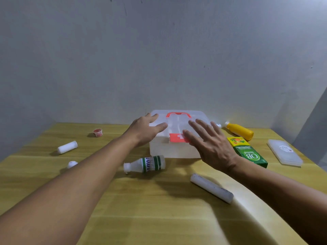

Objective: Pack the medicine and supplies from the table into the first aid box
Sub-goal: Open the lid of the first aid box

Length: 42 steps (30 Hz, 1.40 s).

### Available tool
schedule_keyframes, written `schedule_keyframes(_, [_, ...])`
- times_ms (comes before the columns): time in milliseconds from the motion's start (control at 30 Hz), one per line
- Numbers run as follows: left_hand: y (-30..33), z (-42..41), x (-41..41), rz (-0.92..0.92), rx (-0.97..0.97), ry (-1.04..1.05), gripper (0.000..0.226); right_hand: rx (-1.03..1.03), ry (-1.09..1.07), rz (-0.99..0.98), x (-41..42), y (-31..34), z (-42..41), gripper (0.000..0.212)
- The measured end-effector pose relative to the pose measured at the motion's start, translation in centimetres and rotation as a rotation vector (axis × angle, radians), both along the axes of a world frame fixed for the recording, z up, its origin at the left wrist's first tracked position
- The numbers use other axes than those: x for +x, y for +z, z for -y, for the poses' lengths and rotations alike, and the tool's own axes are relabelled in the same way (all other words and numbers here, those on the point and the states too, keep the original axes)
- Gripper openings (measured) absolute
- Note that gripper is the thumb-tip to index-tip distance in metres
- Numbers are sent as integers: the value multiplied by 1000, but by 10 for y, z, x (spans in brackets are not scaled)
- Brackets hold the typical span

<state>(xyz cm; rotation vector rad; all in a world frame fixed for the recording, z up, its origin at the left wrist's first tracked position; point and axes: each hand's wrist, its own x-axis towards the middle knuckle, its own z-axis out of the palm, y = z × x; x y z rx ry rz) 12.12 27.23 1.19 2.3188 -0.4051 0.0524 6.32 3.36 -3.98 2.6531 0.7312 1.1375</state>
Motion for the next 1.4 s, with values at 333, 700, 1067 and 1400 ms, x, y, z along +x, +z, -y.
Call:
schedule_keyframes(333, [-9,5,-8,-198,-505,29,111,477,41,-59,8,42,-23,21])
schedule_keyframes(700, [-9,25,0,372,54,205,40,716,72,-67,61,112,-18,22])
schedule_keyframes(1067, [-13,43,35,14,639,-38,89,759,-46,-145,113,136,-10,28])
schedule_keyframes(1400, [-15,44,35,39,655,-26,105,653,-195,-240,145,117,-6,43])
